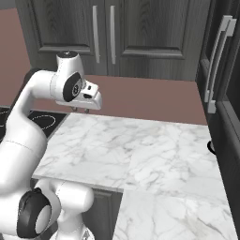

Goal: Move the bowls from the cabinet to the plates on the dining table.

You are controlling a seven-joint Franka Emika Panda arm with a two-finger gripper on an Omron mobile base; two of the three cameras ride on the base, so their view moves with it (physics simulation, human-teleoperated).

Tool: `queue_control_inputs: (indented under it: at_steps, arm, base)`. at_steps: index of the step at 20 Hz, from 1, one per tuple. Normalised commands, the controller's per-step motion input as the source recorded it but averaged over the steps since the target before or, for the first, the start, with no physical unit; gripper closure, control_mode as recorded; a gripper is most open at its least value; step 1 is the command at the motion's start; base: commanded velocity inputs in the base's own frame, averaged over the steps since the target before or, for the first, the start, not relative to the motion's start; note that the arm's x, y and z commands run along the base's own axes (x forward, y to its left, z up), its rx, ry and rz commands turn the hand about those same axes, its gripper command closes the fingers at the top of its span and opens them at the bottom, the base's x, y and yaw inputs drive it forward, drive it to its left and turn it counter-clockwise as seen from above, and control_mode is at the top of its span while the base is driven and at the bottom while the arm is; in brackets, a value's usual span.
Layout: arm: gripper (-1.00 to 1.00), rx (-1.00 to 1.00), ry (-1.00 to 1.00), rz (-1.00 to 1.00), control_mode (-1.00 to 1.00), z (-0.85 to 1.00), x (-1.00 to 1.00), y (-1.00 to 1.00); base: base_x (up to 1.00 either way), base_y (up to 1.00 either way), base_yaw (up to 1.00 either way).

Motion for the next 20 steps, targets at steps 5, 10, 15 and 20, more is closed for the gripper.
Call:
queue_control_inputs:
  at_steps: [5,10,15,20]
  arm:
    - [-1.00,0.00,-0.04,0.00,-1.00,0.00,-0.16,0.00]
    - [-1.00,-0.05,-0.13,0.00,-1.00,0.11,-0.39,-0.03]
    - [-1.00,-0.08,-0.19,0.00,-1.00,0.23,-0.39,-0.12]
    - [-1.00,-0.04,-0.18,0.00,-1.00,0.26,-0.17,-0.26]
  base:
    - [0.00,0.00,0.00]
    - [0.00,0.00,0.00]
    - [0.00,0.00,0.00]
    - [0.00,0.00,0.00]
